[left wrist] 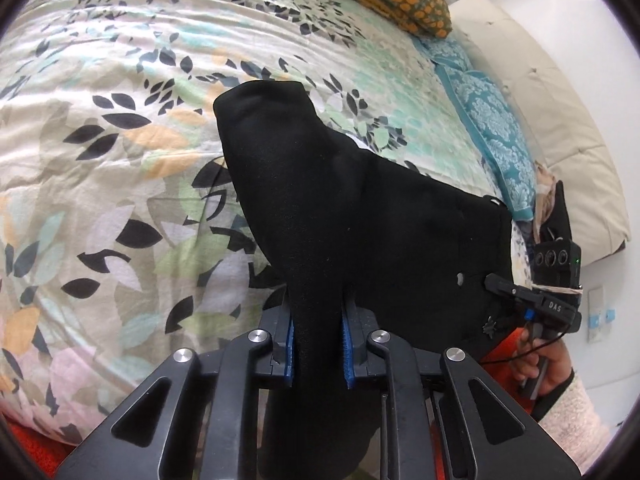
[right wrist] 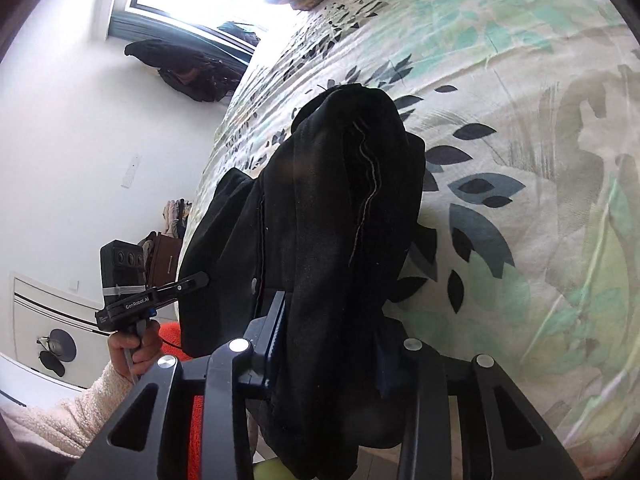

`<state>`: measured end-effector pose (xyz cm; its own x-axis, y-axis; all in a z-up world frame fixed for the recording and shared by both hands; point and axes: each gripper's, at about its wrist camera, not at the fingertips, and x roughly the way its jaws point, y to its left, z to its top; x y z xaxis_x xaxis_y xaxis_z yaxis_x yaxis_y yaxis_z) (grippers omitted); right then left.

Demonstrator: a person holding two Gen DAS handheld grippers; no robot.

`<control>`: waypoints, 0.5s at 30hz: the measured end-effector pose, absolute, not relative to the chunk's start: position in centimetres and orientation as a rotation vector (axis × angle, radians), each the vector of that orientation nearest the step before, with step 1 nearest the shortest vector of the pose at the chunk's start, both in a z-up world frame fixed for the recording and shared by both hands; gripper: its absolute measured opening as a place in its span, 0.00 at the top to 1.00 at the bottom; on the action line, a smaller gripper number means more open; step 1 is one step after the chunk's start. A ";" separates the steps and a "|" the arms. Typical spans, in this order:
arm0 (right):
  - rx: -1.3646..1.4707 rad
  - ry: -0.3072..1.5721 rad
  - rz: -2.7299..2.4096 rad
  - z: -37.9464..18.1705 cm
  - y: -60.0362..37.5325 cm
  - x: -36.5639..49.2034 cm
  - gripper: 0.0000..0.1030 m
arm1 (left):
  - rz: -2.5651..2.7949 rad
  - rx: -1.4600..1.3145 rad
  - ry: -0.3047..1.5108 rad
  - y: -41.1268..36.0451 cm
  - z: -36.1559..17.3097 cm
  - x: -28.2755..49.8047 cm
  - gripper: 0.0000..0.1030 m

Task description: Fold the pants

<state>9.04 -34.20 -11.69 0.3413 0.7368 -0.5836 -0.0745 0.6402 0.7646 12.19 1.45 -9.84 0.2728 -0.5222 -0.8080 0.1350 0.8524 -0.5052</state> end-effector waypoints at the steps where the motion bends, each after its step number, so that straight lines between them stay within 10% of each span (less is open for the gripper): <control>1: 0.709 1.095 0.602 -11.0 -33.7 8.9 0.66 | -0.458 -0.378 1.210 1.8 -9.0 12.1 0.84; 13: 0.699 1.033 0.658 -7.2 -25.8 14.3 0.67 | -0.321 -0.354 1.084 9.2 -5.1 15.4 0.83; 15: 0.675 1.072 0.594 -9.3 -24.7 16.0 0.64 | -0.225 -0.266 1.116 9.2 -7.9 16.8 0.67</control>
<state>16.00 -24.67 -9.29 0.3637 0.7250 -0.5850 -0.1123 0.6575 0.7450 16.84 9.18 -7.87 0.4228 -0.3097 -0.8517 0.0453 0.9459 -0.3214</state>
